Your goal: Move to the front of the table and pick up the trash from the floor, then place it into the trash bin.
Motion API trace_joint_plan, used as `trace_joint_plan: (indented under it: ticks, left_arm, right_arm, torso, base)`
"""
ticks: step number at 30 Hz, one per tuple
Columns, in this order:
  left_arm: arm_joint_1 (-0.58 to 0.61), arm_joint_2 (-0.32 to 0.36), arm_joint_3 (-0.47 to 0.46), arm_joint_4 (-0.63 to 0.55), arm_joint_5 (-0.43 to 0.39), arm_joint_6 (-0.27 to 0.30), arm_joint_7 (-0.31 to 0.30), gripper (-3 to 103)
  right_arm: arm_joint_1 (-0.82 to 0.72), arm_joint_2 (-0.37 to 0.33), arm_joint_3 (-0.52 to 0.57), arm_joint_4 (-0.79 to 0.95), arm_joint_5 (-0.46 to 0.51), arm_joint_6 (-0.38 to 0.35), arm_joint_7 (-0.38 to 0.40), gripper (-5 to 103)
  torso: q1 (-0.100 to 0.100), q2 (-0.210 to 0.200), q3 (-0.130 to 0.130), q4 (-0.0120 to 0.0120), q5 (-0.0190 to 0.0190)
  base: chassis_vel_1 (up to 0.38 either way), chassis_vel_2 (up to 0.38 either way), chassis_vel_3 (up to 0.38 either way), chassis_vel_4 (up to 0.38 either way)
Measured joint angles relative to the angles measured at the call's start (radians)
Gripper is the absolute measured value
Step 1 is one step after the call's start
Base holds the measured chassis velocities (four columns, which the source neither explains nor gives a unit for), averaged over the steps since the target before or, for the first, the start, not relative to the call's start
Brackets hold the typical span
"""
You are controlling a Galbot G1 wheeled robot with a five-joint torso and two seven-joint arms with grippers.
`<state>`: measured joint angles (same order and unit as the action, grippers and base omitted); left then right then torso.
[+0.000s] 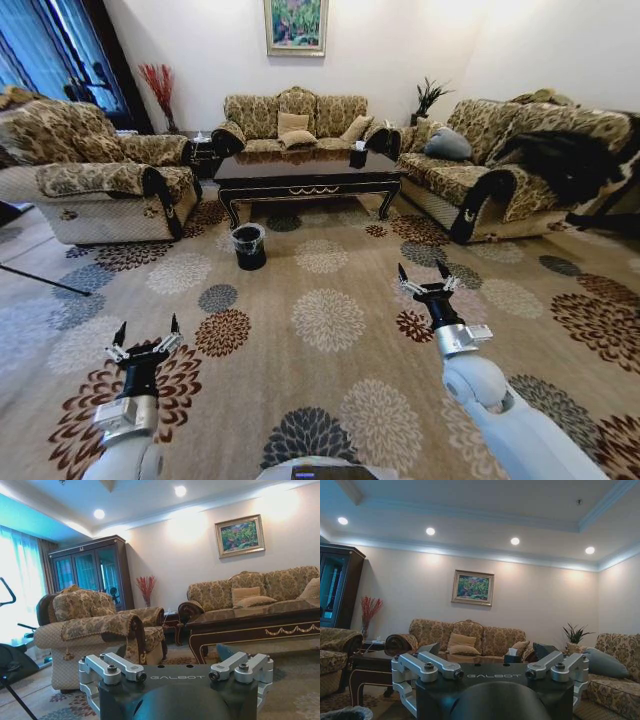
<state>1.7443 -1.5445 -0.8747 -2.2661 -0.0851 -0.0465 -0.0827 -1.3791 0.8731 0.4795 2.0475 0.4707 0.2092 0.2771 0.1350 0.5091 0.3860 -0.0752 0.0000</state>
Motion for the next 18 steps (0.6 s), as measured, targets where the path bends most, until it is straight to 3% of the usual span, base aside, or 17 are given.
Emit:
trace_joint_plan:
  ticks: [18]
  left_arm:
    - [0.0,0.0,0.0,0.0,0.0,0.0,0.0,100]
  right_arm:
    - [0.0,0.0,0.0,0.0,0.0,0.0,0.0,100]
  torso:
    - [0.029,0.074,0.045,0.0,0.0]
  base:
    - [0.0,0.0,0.0,0.0]
